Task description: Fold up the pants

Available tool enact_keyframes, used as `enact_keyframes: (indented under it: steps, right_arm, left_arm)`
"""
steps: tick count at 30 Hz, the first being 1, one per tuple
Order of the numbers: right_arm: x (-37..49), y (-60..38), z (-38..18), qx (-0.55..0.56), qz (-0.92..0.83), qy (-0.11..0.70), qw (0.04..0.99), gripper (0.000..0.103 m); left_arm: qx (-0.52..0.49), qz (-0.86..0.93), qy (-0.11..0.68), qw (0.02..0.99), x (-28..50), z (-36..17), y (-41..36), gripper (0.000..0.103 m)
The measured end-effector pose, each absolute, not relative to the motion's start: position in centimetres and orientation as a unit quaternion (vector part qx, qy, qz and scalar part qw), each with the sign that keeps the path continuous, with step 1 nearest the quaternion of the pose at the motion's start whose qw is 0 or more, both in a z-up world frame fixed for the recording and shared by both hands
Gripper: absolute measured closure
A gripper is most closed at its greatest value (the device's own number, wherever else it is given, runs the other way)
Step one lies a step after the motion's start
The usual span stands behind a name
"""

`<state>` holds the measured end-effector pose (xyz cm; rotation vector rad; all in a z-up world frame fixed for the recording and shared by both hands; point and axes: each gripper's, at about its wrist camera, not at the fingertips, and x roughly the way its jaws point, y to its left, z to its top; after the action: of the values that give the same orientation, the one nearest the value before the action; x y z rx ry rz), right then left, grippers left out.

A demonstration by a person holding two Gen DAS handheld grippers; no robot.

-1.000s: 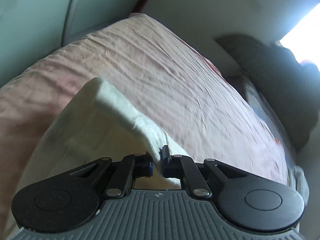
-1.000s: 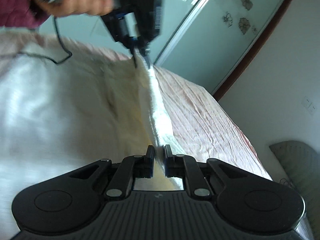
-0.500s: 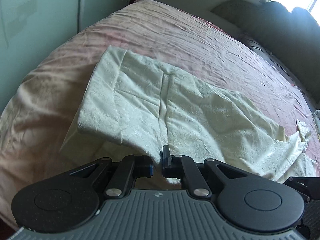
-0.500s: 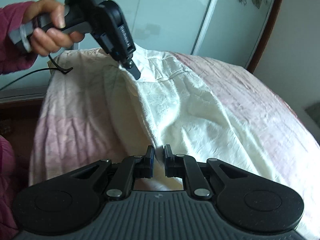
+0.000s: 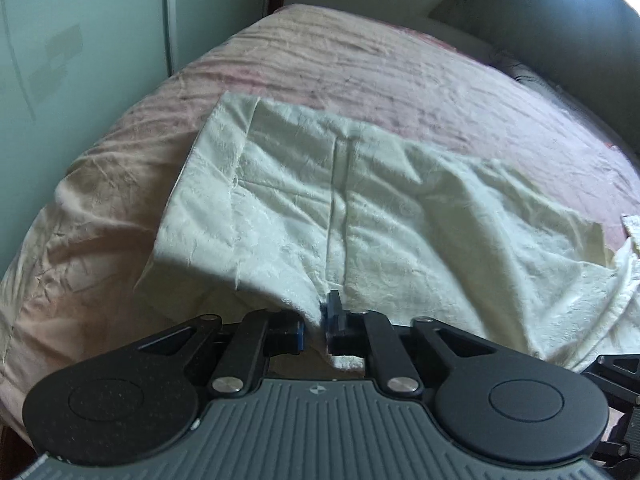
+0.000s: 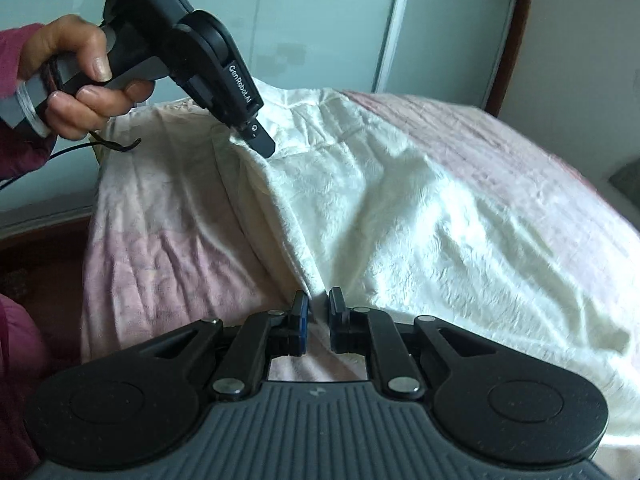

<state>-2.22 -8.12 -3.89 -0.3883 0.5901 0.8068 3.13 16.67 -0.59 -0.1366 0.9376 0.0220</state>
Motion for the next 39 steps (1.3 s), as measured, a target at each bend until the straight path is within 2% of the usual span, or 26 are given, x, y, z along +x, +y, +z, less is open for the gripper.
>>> enact_keyframes:
  steps: [2, 5, 6, 10, 13, 14, 17, 20, 22, 23, 26, 32, 37, 39]
  right_arm:
    - [-1.2, -9.0, -3.9, -0.132, 0.386, 0.295, 0.864, 0.088]
    - [-0.6, -11.0, -3.4, -0.057, 0.38, 0.316, 0.867, 0.085]
    - [-0.9, -12.1, -2.8, -0.038, 0.378, 0.312, 0.871, 0.084]
    - [-2.1, -19.0, -0.6, 0.031, 0.326, 0.29, 0.899, 0.084]
    - [-2.4, -25.0, -1.3, 0.048, 0.215, 0.315, 0.923, 0.077]
    - [-2.5, -27.0, -2.0, 0.056, 0.174, 0.329, 0.927, 0.074]
    - [-3.5, -32.3, -4.0, 0.084, 0.083, 0.379, 0.918, 0.074]
    - [-4.9, -36.0, -3.0, 0.14, 0.047, 0.354, 0.924, 0.073]
    - [-4.3, -37.3, -0.8, 0.132, 0.013, 0.325, 0.936, 0.073]
    - [-3.4, -37.7, 0.2, 0.118, -0.004, 0.312, 0.943, 0.068]
    - [1.7, -39.3, 1.7, 0.088, -0.04, 0.303, 0.948, 0.029]
    - [12.5, -39.7, 0.8, 0.04, -0.075, 0.332, 0.94, 0.031]
    - [17.4, -39.2, -3.0, -0.025, -0.113, 0.398, 0.91, 0.033]
    - [17.8, -40.2, -4.0, -0.046, -0.141, 0.401, 0.904, 0.059]
  left_arm:
    - [-0.062, 0.018, 0.445, 0.893, 3.1, -0.4, 16.5, 0.069]
    - [-0.025, 0.052, 0.446, 0.893, 3.0, 0.5, 16.2, 0.049]
    - [-0.008, 0.07, 0.444, 0.893, 2.8, 0.9, 16.2, 0.047]
    - [0.006, 0.127, 0.425, 0.896, 2.5, 3.0, 16.8, 0.047]
    - [-0.007, 0.116, 0.403, 0.908, 2.6, 4.8, 15.7, 0.047]
    - [-0.004, 0.097, 0.398, 0.912, 2.6, 5.2, 14.6, 0.047]
    - [0.024, 0.006, 0.388, 0.921, 3.0, 5.9, 9.8, 0.043]
    - [0.061, -0.117, 0.382, 0.915, 3.3, 5.7, 3.9, 0.041]
    - [0.089, -0.184, 0.371, 0.906, 3.0, 5.4, -0.3, 0.04]
    - [0.103, -0.212, 0.366, 0.9, 2.8, 5.1, -2.3, 0.039]
    - [0.146, -0.286, 0.343, 0.883, 1.9, 3.9, -7.7, 0.034]
    - [0.213, -0.328, 0.33, 0.859, 1.3, 0.1, -13.9, 0.034]
    - [0.266, -0.318, 0.303, 0.858, 1.2, -2.3, -16.2, 0.037]
    - [0.277, -0.311, 0.294, 0.86, 1.2, -2.8, -16.6, 0.042]
